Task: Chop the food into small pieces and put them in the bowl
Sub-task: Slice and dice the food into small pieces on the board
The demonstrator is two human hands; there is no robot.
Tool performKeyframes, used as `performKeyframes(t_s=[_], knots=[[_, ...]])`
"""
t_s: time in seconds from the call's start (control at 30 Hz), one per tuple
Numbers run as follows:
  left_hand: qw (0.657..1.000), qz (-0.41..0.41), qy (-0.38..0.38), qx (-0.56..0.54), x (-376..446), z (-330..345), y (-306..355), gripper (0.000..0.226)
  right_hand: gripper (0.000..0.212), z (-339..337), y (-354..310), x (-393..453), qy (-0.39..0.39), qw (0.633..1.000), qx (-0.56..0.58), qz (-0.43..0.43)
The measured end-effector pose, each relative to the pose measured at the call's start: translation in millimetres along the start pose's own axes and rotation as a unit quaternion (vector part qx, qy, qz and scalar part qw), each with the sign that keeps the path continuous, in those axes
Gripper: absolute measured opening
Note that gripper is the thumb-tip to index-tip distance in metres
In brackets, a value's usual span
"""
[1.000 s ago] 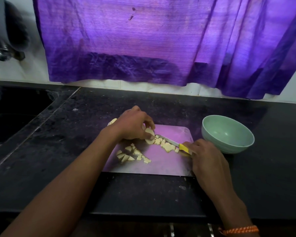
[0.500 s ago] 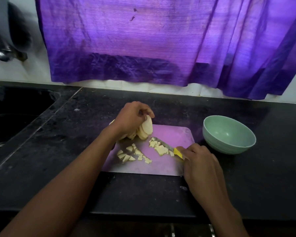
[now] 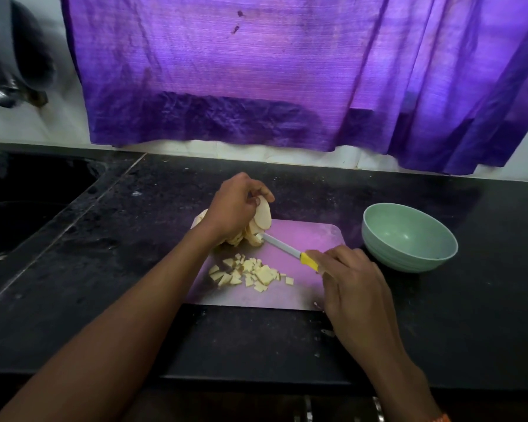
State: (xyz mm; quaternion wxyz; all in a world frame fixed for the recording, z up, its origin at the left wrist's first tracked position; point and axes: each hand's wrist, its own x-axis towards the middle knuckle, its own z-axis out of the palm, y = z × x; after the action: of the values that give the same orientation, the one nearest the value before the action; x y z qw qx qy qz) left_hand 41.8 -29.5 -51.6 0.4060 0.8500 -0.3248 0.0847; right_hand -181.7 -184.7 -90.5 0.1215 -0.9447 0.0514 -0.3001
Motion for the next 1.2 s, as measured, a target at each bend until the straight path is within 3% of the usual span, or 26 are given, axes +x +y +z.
performKeyframes(t_s=[0.17, 0.3, 0.6, 0.7, 0.83, 0.93, 1.0, 1.07, 1.2], knots=[[1.000, -0.005, -0.009, 0.023, 0, 5, 2, 0.033, 0.040, -2, 3, 2, 0.084, 0.996, 0.030, 0.015], [1.000, -0.015, 0.009, 0.005, 2, 0, -3, 0.036, 0.041, 0, 3, -1, 0.029, 0.997, -0.068, -0.035], [1.000, -0.005, -0.008, -0.014, 0, 3, 3, 0.033, 0.036, -1, 4, 1, 0.133, 0.991, 0.006, -0.012], [0.999, 0.011, -0.029, -0.037, -1, 7, 5, 0.032, 0.033, -3, 4, 7, 0.161, 0.983, 0.079, 0.032], [0.996, 0.049, -0.077, -0.017, -6, 25, 10, 0.029, 0.033, -4, 3, 11, 0.106, 0.985, 0.099, 0.093], [0.996, 0.049, -0.056, 0.050, -4, 24, 5, 0.028, 0.022, -3, 1, 19, 0.066, 0.985, 0.083, 0.136], [0.994, 0.048, -0.096, 0.031, -3, 20, 1, 0.025, 0.014, 0, -5, 25, 0.049, 0.980, 0.089, 0.168], [0.987, 0.062, -0.142, 0.044, -4, 20, 0, 0.031, 0.010, 2, -14, 30, 0.031, 0.977, 0.098, 0.187], [0.977, 0.081, -0.143, 0.134, -5, 27, -1, 0.050, 0.009, 3, -30, 38, -0.011, 0.976, 0.086, 0.202]])
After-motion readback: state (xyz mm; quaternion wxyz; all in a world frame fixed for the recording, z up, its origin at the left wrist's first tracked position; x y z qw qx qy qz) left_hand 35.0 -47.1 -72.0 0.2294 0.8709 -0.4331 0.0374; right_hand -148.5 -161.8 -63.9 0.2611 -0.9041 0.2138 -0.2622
